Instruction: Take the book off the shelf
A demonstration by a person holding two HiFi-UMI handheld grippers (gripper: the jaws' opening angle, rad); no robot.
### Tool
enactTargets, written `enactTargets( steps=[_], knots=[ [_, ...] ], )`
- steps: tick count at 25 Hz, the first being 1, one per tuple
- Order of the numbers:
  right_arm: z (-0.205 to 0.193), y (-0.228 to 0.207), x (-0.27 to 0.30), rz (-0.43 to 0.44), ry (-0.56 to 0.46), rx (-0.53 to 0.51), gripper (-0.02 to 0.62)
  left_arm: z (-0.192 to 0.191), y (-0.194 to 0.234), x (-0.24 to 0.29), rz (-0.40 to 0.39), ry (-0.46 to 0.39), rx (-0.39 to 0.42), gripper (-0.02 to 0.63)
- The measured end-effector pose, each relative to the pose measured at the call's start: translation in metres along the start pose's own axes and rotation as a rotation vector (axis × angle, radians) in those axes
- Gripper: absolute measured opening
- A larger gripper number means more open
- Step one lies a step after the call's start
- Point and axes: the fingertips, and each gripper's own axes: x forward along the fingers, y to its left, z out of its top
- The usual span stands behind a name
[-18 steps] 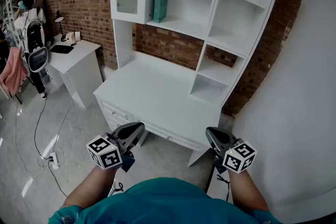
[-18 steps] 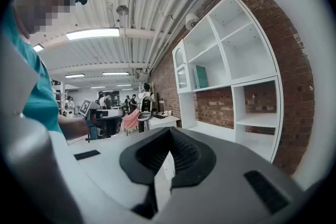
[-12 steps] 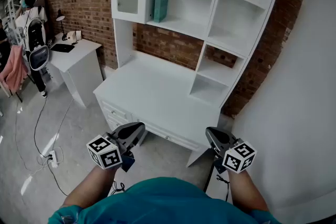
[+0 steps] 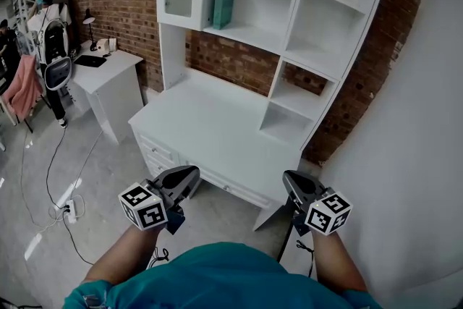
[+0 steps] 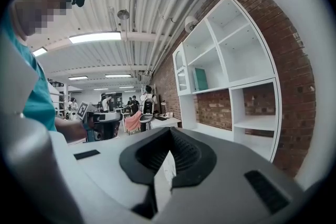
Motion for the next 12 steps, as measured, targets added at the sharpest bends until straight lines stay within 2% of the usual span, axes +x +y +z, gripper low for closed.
enactTargets(
  steps=[12],
  knots=[
    [0.019,-0.008,0.019,0.066,-0.019,-0.026,0.021,0.001,-0.006,0.01,0.042,-0.012,0.014,0.018]
  ],
)
